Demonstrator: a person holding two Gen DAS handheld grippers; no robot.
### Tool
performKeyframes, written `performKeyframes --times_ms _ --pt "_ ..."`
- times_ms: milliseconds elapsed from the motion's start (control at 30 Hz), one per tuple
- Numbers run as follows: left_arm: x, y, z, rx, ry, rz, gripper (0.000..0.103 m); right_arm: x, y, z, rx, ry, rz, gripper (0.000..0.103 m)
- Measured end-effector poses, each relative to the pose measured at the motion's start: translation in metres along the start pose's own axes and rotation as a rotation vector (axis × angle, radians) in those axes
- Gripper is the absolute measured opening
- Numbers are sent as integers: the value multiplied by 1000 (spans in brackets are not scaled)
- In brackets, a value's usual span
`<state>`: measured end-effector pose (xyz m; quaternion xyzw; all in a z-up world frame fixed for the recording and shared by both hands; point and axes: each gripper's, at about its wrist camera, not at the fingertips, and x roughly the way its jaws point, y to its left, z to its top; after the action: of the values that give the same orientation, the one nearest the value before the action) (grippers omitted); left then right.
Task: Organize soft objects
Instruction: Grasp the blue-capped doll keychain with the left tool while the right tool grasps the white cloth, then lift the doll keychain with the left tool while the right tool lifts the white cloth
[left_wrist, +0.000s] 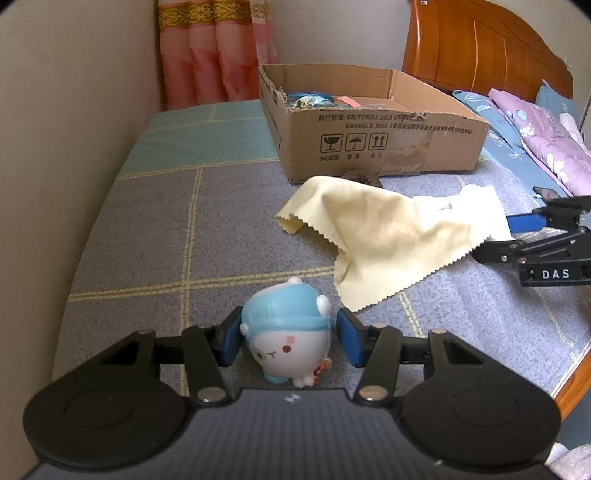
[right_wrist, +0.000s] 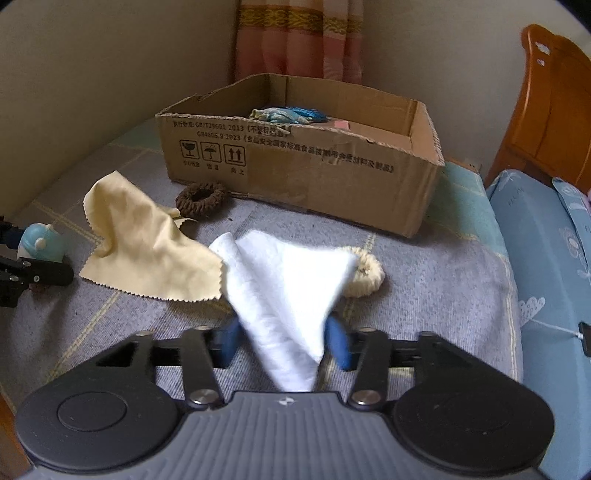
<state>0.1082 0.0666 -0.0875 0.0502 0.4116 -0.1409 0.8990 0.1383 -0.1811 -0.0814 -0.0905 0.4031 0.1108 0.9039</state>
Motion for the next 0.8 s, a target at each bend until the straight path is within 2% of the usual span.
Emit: performKeyframes --times_ms 167,300,333,367,400,467,533,800 --pt "0 -1 0 10 11 6 59 9 -3 8 -10 4 14 70" --pt "-1 -2 -1 15 15 12 58 13 -6 13 -1 -4 17 68" --pt "-1 -2 -1 14 19 12 56 13 -6 13 -2 -3 17 64" --pt "-1 -1 -1 13 21 13 52 12 -5 14 -4 -1 10 53" --pt "-2 -1 -1 12 20 15 47 12 -4 14 -6 -2 4 47" --pt "-2 -2 0 12 23 16 44 10 -3 15 -3 -7 7 33" --pt "-3 -2 0 13 24 23 44 6 -2 15 -4 -17 0 26" --pt "-22 -9 9 46 -11 24 44 -20 -7 16 11 -58 -12 24"
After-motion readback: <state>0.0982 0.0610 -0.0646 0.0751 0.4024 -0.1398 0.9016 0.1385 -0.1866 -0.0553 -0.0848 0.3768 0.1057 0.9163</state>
